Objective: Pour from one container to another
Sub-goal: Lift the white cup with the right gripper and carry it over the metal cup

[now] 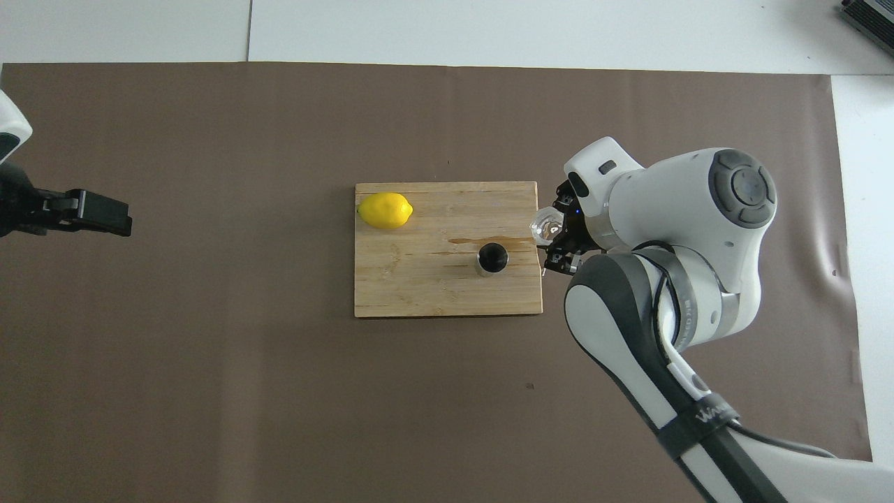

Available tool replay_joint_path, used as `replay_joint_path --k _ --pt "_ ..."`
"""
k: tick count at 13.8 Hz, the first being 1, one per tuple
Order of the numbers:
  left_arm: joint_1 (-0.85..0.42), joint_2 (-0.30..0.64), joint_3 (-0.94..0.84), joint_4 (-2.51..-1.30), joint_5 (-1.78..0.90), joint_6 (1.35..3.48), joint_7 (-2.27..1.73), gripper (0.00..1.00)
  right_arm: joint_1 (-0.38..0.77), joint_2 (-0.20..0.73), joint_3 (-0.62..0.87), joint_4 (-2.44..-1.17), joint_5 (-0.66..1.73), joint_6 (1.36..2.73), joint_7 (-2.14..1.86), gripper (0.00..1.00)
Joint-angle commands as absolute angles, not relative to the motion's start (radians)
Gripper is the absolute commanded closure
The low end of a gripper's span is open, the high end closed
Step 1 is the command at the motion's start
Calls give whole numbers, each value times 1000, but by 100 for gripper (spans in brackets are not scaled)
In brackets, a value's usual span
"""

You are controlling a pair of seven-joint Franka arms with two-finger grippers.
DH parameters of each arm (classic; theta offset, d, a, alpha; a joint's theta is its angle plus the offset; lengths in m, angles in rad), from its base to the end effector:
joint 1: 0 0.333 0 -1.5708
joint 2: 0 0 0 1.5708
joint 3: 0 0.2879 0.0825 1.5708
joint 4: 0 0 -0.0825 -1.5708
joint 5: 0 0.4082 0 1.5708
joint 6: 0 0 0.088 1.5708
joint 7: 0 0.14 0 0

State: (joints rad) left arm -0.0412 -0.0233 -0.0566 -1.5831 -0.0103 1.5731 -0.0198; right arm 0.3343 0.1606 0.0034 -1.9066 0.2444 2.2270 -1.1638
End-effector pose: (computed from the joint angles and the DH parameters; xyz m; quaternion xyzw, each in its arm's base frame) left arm 0.5700 -0.0577 0.5709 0.9992 -0.0390 0.0064 0.0049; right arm 0.5952 0.2236 0.3594 -0.7687 -0.6263 -0.1137 0.0621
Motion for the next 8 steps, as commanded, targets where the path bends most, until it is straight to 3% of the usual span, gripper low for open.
replay_joint_path --k 1,8 --pt "-35 -29 -60 -1589 -25 1563 -2 0 386 198 0 -1813 157 2156 -1012 64" --pt "-32 -31 -60 -1592 -25 1554 -9 0 480 216 0 -1764 -95 2077 -917 64"
